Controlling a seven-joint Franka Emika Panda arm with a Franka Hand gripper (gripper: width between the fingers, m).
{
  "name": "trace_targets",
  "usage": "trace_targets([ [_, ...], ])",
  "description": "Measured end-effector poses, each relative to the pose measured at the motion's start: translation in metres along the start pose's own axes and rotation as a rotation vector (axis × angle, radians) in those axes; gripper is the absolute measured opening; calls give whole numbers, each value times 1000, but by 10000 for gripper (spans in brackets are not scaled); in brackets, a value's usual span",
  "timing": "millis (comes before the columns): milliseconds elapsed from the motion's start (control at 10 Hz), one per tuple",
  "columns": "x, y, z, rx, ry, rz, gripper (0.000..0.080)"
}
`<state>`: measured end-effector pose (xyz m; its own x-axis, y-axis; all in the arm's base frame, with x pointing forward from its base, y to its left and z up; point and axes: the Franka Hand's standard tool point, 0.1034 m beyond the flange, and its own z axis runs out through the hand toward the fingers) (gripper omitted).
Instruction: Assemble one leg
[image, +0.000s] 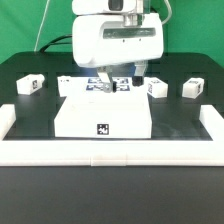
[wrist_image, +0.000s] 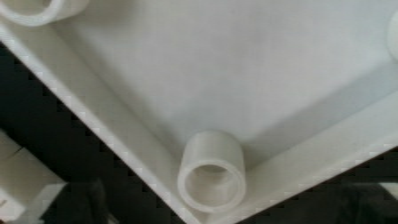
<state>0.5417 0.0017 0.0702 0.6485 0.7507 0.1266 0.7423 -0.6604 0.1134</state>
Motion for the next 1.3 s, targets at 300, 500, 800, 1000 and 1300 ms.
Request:
trace_targets([
  [300,0,0,0,0,0,0,650],
  [500,0,0,0,0,0,0,650],
  [800,-2,-1,1,0,-5,-56,650],
  [1000,-7,-12,6,21,-29,-234,650],
  [1300,-23,-27,15,93,-101,-359,650],
])
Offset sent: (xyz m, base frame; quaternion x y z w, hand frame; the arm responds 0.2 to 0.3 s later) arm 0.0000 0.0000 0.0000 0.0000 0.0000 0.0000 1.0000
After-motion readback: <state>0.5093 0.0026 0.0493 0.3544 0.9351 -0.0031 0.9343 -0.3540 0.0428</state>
